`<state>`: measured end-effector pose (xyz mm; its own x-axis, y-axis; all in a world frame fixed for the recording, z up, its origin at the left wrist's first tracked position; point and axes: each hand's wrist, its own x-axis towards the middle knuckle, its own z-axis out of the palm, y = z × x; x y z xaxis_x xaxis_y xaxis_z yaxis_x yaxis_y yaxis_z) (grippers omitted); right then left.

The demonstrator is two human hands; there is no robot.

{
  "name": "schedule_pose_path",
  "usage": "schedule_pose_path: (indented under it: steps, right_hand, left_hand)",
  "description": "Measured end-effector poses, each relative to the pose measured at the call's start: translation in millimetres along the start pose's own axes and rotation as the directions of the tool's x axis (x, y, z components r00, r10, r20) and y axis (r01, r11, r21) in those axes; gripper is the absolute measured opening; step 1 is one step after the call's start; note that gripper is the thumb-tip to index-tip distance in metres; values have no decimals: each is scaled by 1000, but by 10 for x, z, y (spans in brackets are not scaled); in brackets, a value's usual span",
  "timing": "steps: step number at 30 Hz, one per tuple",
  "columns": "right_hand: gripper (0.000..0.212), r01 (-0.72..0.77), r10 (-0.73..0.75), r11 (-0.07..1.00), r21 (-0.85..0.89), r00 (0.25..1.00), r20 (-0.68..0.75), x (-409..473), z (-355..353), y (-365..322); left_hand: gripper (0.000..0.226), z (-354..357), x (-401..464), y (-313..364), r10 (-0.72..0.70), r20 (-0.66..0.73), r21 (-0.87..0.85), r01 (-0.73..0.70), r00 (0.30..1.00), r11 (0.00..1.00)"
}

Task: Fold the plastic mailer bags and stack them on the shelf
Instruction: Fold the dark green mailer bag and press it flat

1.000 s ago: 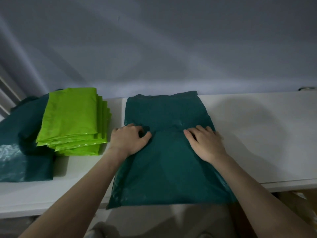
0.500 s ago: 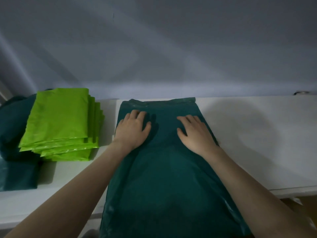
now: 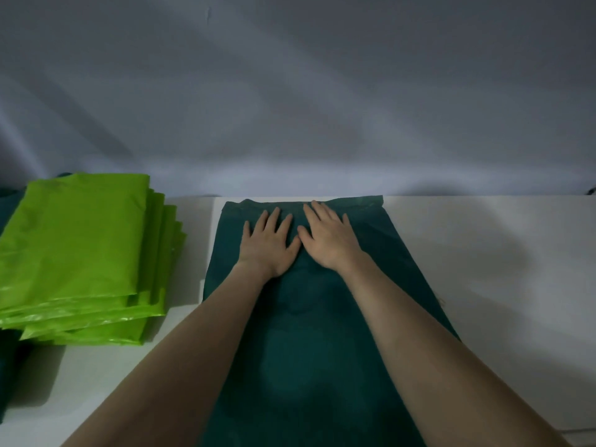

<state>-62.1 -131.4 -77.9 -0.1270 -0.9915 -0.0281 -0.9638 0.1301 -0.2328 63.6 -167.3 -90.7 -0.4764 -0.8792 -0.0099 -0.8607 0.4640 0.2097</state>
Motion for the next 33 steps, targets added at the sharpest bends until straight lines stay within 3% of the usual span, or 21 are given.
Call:
schedule_pose_path:
  steps: [10,15,18,21,25,33]
  right_hand:
    - [51,23,-21,999,27,998,-67,-48,190,87]
    - [53,21,-21,1000,0,997,-69,-31,211,92]
    - [54,18,-19,1000,-13,997,-72,-28,220,96]
    - [54,16,-18,1000,-19,996,-82,-27,231,96]
    - [55,11,-13,1000,-20,997,-79,-18,235,100]
    - [57,-13,14,1000,12,996,-85,-10,230,97]
  left_hand:
    - [50,-6,43,-8,-46,-170,12,49,984,999]
    - [50,-1,167,-38,107,-305,84,-86,946,993]
    - [45,-37,201,-60,97,-373,42,-88,923,995]
    - [50,-1,240,-74,147,-284,7,-151,948,988]
    - [52,64,288,-94,83,-108,-63,-90,991,994]
    - [53,57,312,-92,18,-84,-77,-25,996,997]
